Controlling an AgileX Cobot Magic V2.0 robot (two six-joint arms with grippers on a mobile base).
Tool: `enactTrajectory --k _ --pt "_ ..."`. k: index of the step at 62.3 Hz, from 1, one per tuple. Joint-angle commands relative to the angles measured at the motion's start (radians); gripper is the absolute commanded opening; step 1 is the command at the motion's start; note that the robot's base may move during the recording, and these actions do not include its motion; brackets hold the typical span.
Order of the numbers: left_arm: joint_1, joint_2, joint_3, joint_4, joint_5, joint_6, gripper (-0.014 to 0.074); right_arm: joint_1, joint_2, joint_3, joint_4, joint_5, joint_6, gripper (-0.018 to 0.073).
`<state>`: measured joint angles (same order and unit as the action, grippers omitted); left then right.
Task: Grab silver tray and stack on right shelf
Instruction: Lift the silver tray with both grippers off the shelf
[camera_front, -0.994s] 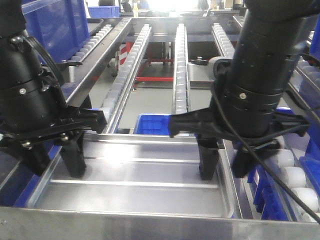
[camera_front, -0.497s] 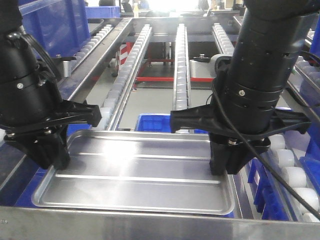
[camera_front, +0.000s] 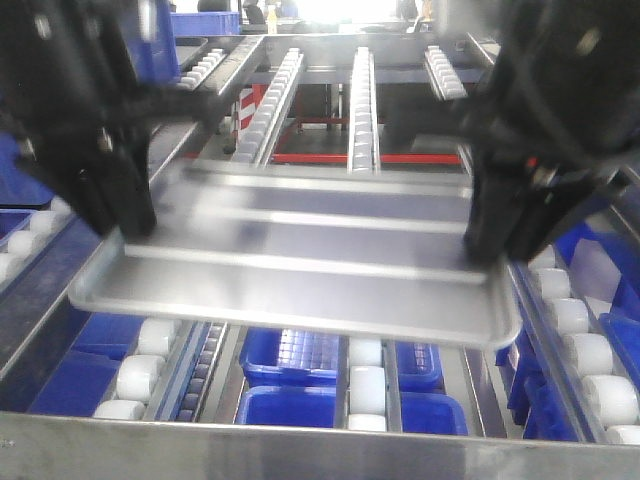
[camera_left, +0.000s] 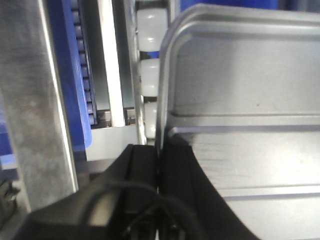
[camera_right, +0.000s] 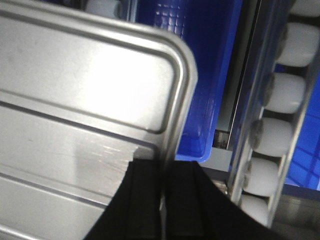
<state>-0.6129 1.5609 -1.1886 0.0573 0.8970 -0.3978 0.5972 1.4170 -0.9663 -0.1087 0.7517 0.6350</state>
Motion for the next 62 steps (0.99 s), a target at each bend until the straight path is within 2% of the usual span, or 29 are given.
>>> enactTrajectory --k 1,15,23,62 --pt "-0.027 -0.092 -0.06 0.041 0.026 -0.035 -0.0094 0.005 -0.091 -0.041 -0.036 0.042 -0.029 0.0057" --pt "-0.118 -0.184 -0.085 0.173 0.118 -0.156 -0.0094 0.005 -0.145 -0.147 -0.102 0.15 -0.029 0.0057" --pt "-0.148 -0.204 -0.086 0.171 0.139 -0.158 -0.0094 0.005 -0.13 -0.195 -0.111 0.138 -0.029 0.0057" --pt "-0.148 -0.204 -0.086 0.198 0.152 -0.158 -0.0094 0.005 -0.11 -0.203 -0.111 0.151 -0.029 0.0057"
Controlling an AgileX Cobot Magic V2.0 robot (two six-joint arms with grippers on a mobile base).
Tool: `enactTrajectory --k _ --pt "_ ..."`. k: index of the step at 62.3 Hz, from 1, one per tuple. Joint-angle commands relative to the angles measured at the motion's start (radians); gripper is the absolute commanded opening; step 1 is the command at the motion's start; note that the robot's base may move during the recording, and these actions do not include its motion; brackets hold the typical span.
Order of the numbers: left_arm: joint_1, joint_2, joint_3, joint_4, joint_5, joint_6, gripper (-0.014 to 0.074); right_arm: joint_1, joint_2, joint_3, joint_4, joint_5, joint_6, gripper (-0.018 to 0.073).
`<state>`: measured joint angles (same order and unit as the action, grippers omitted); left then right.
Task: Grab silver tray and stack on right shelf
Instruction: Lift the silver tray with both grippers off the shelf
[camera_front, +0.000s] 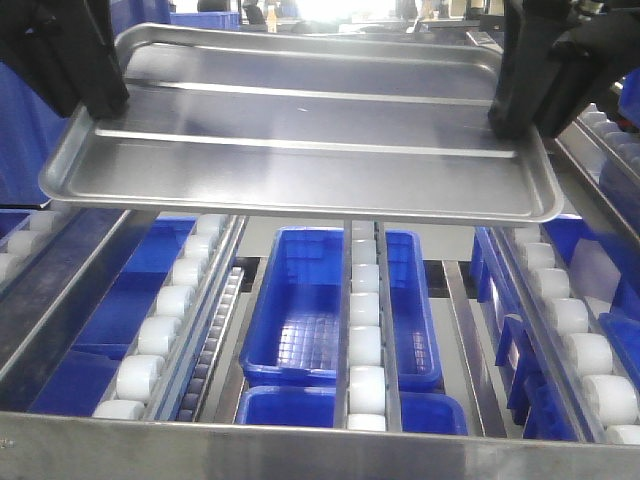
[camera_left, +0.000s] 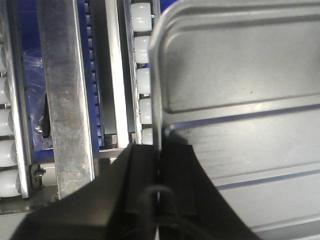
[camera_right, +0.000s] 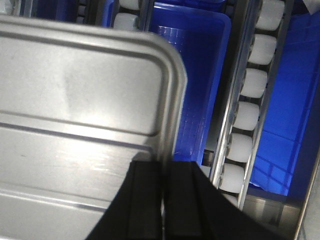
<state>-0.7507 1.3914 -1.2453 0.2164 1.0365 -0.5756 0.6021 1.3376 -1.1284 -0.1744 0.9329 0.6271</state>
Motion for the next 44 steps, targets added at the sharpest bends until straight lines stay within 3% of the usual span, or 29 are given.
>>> enactTrajectory --k 1,44 --pt "-0.01 -0.035 -0.029 0.039 0.013 0.02 -0.0094 0.0 -0.03 -0.041 -0.045 -0.03 -0.021 0.0057" --pt "-0.01 -0.035 -0.029 0.039 0.013 0.02 -0.0094 0.0 -0.03 -0.041 -0.045 -0.031 -0.021 0.0057"
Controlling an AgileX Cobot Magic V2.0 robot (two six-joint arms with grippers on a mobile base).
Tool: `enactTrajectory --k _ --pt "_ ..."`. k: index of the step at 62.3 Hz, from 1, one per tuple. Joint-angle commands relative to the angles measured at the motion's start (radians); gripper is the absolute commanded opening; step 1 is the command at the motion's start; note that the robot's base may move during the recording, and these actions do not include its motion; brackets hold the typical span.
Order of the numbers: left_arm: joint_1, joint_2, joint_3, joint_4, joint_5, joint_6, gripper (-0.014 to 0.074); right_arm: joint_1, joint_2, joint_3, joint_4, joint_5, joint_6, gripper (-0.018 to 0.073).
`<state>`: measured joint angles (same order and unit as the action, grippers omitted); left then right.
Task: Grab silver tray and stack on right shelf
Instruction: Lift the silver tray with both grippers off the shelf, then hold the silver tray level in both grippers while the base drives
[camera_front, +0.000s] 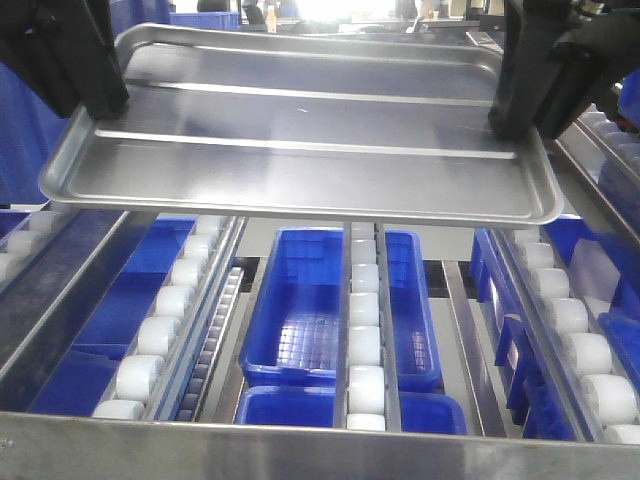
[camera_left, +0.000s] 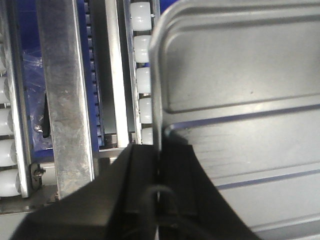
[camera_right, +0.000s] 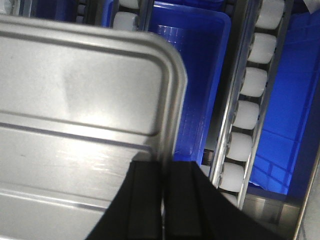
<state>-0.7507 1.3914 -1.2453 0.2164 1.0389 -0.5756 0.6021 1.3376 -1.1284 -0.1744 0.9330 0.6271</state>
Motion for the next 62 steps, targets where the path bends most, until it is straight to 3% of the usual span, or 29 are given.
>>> enactTrajectory --k 1,62 --pt "-0.01 -0.035 -0.029 0.039 0.01 0.02 -0.0094 0.0 -0.03 -0.041 -0.045 -0.031 -0.021 0.0057" --pt "-0.01 -0.035 -0.029 0.039 0.01 0.02 -0.0094 0.0 -0.03 -0.041 -0.045 -0.031 -0.021 0.0057"
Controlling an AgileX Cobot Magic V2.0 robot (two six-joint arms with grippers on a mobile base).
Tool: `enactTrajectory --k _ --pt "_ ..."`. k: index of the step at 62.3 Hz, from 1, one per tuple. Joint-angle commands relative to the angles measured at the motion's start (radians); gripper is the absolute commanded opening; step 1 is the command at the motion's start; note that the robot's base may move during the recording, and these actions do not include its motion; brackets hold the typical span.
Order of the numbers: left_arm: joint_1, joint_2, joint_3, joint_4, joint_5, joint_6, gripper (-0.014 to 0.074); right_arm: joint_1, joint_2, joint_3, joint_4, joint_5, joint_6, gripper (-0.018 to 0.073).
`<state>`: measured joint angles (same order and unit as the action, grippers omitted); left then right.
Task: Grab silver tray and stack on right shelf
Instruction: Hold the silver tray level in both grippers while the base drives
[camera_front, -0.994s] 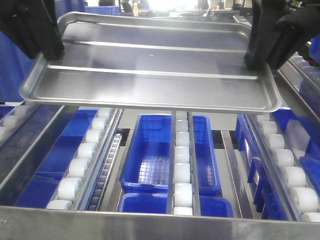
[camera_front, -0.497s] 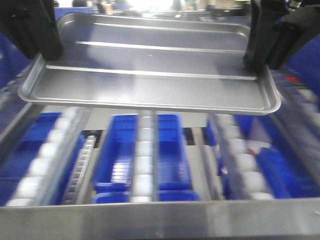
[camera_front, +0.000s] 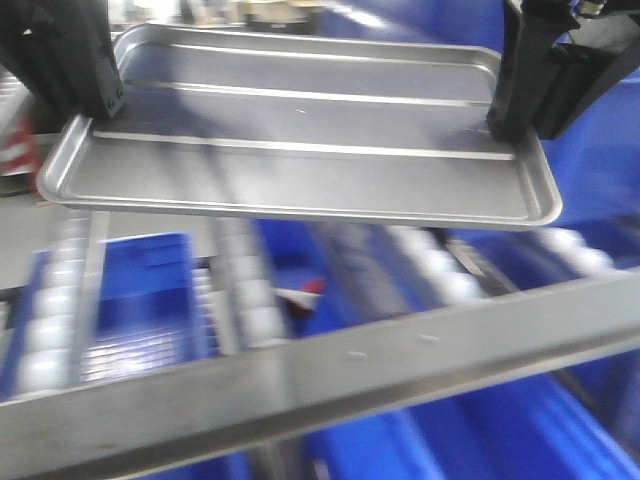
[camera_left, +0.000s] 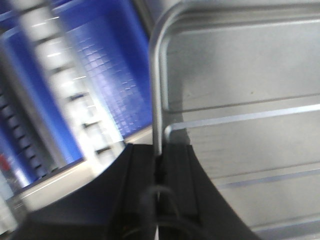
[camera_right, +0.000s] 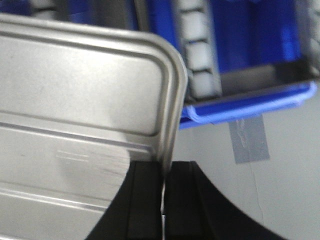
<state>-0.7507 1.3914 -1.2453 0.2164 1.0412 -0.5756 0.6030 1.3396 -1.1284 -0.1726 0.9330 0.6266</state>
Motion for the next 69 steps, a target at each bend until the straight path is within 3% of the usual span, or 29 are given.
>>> enactTrajectory --k 1,69 --pt "-0.01 -0.035 -0.029 0.039 0.008 0.02 -0.0094 -0.001 -0.032 -0.041 -0.047 -0.031 -0.021 0.0057" --pt "-0.01 -0.035 -0.029 0.039 0.008 0.02 -0.0094 -0.001 -0.032 -0.041 -0.047 -0.031 -0.021 0.0057"
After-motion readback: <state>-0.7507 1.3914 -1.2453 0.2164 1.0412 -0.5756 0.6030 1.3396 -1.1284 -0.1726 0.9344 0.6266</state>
